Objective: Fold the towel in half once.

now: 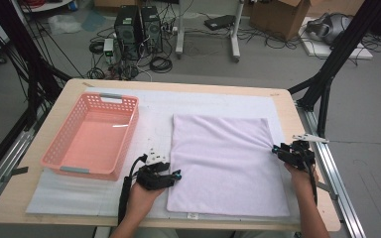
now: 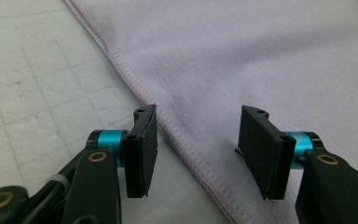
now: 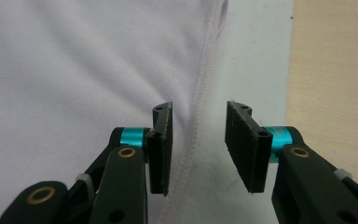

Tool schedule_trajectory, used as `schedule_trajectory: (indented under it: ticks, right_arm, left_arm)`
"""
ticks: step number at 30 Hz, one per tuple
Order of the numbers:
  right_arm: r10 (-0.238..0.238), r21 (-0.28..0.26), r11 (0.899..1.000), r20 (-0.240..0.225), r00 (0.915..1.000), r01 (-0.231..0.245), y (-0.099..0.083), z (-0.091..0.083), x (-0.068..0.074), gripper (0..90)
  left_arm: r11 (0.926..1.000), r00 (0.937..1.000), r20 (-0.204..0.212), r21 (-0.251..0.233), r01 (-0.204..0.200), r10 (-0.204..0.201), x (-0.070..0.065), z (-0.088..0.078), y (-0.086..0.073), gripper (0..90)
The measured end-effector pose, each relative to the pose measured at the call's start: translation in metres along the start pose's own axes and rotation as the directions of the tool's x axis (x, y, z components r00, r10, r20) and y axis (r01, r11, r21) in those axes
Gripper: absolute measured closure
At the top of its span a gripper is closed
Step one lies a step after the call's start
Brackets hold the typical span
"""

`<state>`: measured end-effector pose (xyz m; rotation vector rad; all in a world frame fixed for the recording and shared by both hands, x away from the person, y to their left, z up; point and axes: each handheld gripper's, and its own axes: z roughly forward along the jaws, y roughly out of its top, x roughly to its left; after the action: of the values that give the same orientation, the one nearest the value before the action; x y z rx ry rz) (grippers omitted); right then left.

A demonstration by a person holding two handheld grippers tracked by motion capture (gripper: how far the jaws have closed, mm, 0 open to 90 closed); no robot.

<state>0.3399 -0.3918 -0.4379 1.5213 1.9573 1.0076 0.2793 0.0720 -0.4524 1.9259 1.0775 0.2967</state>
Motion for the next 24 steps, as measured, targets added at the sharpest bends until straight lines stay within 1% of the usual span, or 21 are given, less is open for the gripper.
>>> schedule_trajectory:
  ticks: [1, 2, 3, 4, 5, 8, 9, 10, 11, 12, 13, 16, 18, 19, 20, 21, 22, 23, 24]
  right_arm:
    - [-0.004, -0.004, 1.000, -0.014, 0.9999, 0.004, -0.001, -0.004, -0.001, 59.9]
    - [-0.008, 0.001, 1.000, -0.019, 0.9998, 0.008, -0.003, -0.007, -0.001, 57.3]
    - [-0.005, 0.000, 1.000, -0.032, 0.9995, 0.005, -0.005, -0.009, -0.001, 56.4]
    - [0.000, 0.002, 1.000, -0.041, 0.9992, 0.000, -0.006, -0.010, -0.001, 55.5]
    - [-0.006, 0.002, 1.000, -0.041, 0.9991, 0.006, -0.008, -0.011, 0.000, 55.0]
    - [0.000, 0.007, 1.000, -0.060, 0.9982, 0.000, -0.012, -0.013, 0.002, 52.5]
    - [0.002, 0.007, 1.000, -0.071, 0.9975, -0.001, -0.013, -0.014, 0.003, 52.2]
    - [-0.002, 0.007, 1.000, -0.084, 0.9965, 0.003, -0.015, -0.017, 0.005, 51.7]
    - [-0.007, 0.009, 1.000, -0.096, 0.9954, 0.007, -0.016, -0.020, 0.006, 51.4]
    - [-0.007, 0.007, 1.000, -0.107, 0.9942, 0.007, -0.018, -0.024, 0.008, 51.3]
    - [-0.017, 0.000, 1.000, -0.117, 0.9930, 0.018, -0.021, -0.027, 0.009, 51.2]
    - [-0.018, 0.019, 1.000, -0.137, 0.9904, 0.021, -0.031, -0.041, 0.014, 51.2]
    - [-0.018, 0.032, 0.999, -0.151, 0.9884, 0.023, -0.039, -0.051, 0.016, 53.7]
    - [-0.015, 0.048, 0.999, -0.162, 0.9867, 0.023, -0.044, -0.057, 0.018, 54.8]
    - [0.000, 0.058, 0.998, -0.175, 0.9846, 0.010, -0.049, -0.063, 0.019, 56.3]
    - [-0.005, 0.062, 0.998, -0.185, 0.9827, 0.017, -0.053, -0.067, 0.021, 58.7]
    - [-0.014, 0.078, 0.997, -0.185, 0.9826, 0.029, -0.057, -0.070, 0.024, 60.6]
    - [-0.026, 0.104, 0.994, -0.180, 0.9833, 0.045, -0.061, -0.070, 0.026, 67.5]
    - [-0.028, 0.131, 0.990, -0.186, 0.9821, 0.053, -0.064, -0.069, 0.027, 71.4]
  left_arm:
    - [1.0000, 1.0000, 0.000, 0.000, 0.000, 0.000, 0.000, 0.000, 0.000, 54.0]
    - [0.9996, 0.9984, -0.051, 0.004, -0.027, 0.027, -0.005, -0.001, -0.002, 63.4]
    - [0.9996, 0.9984, -0.051, 0.004, -0.027, 0.027, -0.005, -0.001, -0.002, 68.0]
    - [0.9994, 0.9990, -0.034, 0.018, -0.029, 0.030, -0.006, -0.003, -0.002, 76.5]
    - [0.9996, 0.9996, -0.025, 0.026, -0.013, 0.014, -0.006, -0.004, -0.002, 84.7]
    - [0.9993, 0.9992, -0.038, 0.036, -0.009, 0.010, -0.006, -0.011, -0.004, 85.7]
    - [0.9995, 0.9993, -0.036, 0.033, 0.000, 0.001, -0.005, -0.015, -0.007, 85.8]
    - [0.9995, 0.9993, -0.036, 0.033, 0.000, 0.001, -0.005, -0.015, -0.007, 85.8]
    - [0.9996, 0.9994, -0.035, 0.028, 0.001, 0.000, -0.002, -0.021, -0.011, 85.8]
    - [0.9996, 0.9993, -0.036, 0.027, 0.001, 0.000, -0.002, -0.023, -0.012, 85.8]
    - [0.9996, 0.9994, -0.035, 0.028, 0.002, -0.001, -0.001, -0.024, -0.012, 85.7]
    - [0.9997, 0.9996, -0.026, 0.024, 0.010, -0.009, 0.001, -0.025, -0.012, 84.9]
    - [0.9996, 0.9997, -0.023, 0.027, 0.007, -0.007, 0.002, -0.026, -0.012, 83.5]
    - [0.9997, 0.9998, -0.013, 0.020, 0.015, -0.015, 0.002, -0.025, -0.013, 79.4]
    - [0.9996, 0.9998, -0.002, 0.018, 0.020, -0.020, 0.004, -0.025, -0.014, 71.1]
    - [0.9997, 0.9997, 0.010, 0.010, 0.024, -0.024, 0.005, -0.025, -0.015, 66.6]
    - [0.9997, 0.9997, 0.012, 0.001, 0.023, -0.023, 0.005, -0.025, -0.015, 62.8]
    - [0.9996, 0.9995, 0.013, -0.006, 0.028, -0.028, 0.005, -0.024, -0.015, 56.8]
    - [0.9996, 0.9995, 0.013, -0.006, 0.028, -0.028, 0.005, -0.024, -0.015, 53.8]
